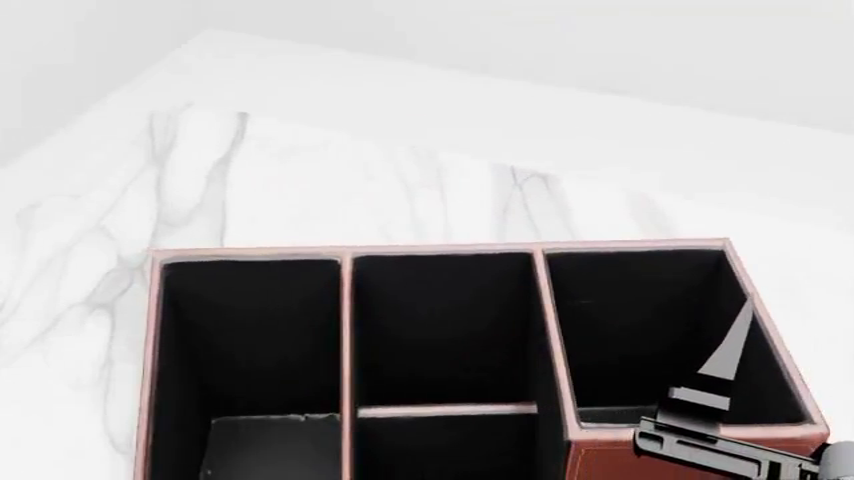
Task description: Pick up the book and place it in the front compartment of the caddy.
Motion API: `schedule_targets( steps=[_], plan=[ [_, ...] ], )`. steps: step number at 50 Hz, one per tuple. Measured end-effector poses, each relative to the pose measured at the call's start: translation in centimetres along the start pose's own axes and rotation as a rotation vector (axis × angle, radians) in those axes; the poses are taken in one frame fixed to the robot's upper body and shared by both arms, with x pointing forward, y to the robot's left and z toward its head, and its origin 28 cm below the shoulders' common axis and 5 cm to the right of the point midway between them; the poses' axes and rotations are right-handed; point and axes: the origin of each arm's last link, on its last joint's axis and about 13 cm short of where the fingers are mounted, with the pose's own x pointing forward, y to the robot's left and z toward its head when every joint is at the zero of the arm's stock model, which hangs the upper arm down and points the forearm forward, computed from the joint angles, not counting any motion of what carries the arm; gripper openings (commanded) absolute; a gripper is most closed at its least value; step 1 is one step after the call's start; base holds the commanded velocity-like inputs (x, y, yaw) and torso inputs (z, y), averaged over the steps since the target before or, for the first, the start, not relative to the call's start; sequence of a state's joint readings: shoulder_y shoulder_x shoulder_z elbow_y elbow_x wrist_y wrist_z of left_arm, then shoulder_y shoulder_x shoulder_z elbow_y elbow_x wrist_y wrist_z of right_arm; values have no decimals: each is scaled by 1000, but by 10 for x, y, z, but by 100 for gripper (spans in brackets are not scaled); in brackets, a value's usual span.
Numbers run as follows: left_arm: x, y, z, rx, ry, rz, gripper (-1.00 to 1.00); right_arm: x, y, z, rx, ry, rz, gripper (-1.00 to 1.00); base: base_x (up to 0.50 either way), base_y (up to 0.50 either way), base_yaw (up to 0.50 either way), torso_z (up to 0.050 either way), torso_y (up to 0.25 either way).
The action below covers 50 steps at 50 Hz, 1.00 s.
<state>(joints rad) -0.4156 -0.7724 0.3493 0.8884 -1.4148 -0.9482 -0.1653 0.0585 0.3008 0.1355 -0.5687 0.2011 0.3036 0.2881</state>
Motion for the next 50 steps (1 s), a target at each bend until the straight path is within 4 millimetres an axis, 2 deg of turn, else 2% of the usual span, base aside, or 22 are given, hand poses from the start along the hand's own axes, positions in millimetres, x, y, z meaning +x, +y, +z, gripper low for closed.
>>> schedule_targets(
  steps=[25, 50],
  plan=[
    [-2, -7, -9, 36, 112, -121, 100, 1, 0, 0, -6, 0, -3, 100, 0, 0, 0, 0, 0],
    [3, 0, -21, 83, 180, -192, 100, 0, 1, 0, -19, -12, 1, 100, 0, 0, 0, 0, 0]
  ],
)
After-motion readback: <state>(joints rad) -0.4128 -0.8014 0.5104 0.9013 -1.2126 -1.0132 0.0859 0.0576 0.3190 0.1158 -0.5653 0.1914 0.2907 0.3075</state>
